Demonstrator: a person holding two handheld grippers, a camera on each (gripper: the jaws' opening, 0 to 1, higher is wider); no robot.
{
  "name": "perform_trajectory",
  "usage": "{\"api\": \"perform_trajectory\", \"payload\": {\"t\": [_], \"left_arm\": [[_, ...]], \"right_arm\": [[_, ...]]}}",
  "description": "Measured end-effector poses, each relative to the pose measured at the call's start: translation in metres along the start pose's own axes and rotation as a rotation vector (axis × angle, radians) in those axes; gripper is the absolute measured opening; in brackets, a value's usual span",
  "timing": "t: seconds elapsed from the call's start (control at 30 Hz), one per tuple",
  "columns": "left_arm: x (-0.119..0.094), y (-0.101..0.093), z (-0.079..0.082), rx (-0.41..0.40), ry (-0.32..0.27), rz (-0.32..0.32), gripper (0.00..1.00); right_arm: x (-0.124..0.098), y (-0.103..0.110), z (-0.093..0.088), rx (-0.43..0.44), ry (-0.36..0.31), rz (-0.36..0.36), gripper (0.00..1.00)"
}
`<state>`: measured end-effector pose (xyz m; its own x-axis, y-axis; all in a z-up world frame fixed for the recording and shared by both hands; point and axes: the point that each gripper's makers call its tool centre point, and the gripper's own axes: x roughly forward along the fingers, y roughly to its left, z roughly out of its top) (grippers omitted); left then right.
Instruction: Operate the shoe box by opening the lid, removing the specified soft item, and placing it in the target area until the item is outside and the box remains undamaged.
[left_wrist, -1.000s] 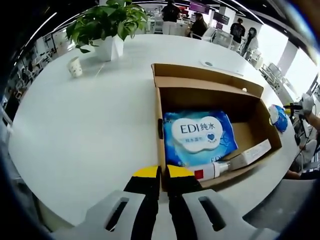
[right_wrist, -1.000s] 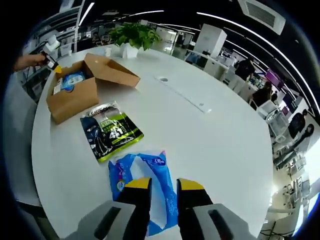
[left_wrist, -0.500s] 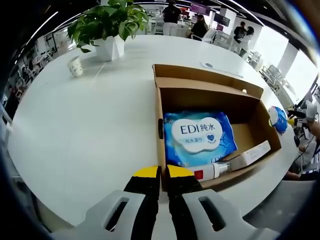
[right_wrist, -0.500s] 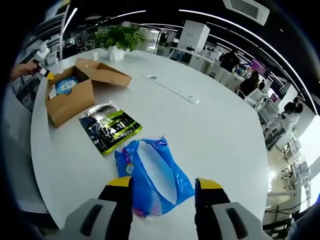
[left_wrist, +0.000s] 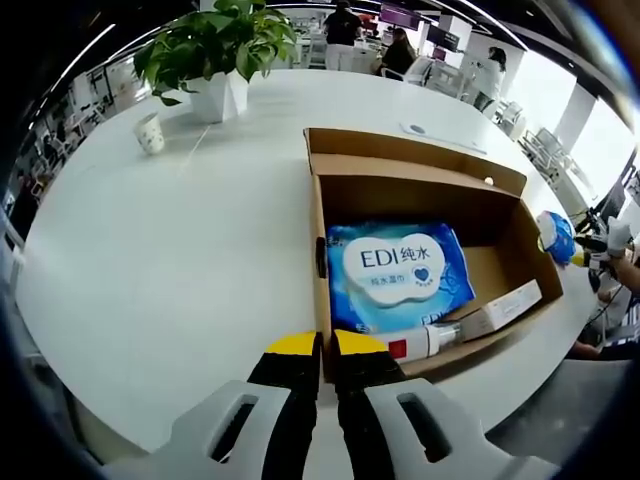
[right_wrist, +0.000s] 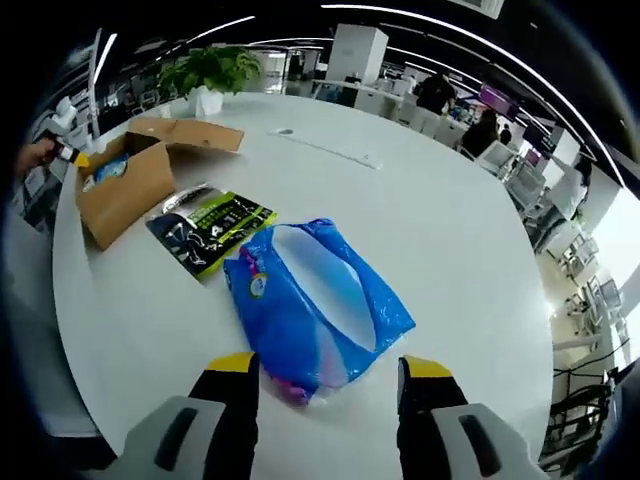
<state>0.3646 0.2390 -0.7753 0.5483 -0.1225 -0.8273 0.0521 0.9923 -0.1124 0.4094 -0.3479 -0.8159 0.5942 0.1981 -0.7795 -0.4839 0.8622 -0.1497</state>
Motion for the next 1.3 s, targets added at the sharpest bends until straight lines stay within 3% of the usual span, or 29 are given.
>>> {"api": "perform_trajectory", "payload": {"t": [0.1, 0.3, 0.67, 1.07, 1.3], "left_arm": [[0.0, 0.0, 0.0, 0.0, 0.0, -0.001, 0.02], [0.001, 0.001, 0.001, -0.003, -0.003, -0.004, 0.02], [0.006, 0.009, 0.004, -0.007, -0.003, -0.012, 0.02], [0.011, 0.014, 0.006, -0.006, 0.0, -0.011, 0.02], [0.01, 0.012, 0.005, -0.011, 0.0, -0.014, 0.02]], "right_arm": [[0.004, 0.002, -0.003, 0.029, 0.009, 0.009, 0.54], [0.007, 0.0, -0.005, -0.006, 0.022, 0.013, 0.47], [0.011, -0.009, -0.01, -0.161, 0.047, 0.07, 0.41], [0.021, -0.03, -0.001, -0.177, 0.056, 0.075, 0.38], [0.023, -0.027, -0.004, -0.187, 0.069, 0.09, 0.38]]}}
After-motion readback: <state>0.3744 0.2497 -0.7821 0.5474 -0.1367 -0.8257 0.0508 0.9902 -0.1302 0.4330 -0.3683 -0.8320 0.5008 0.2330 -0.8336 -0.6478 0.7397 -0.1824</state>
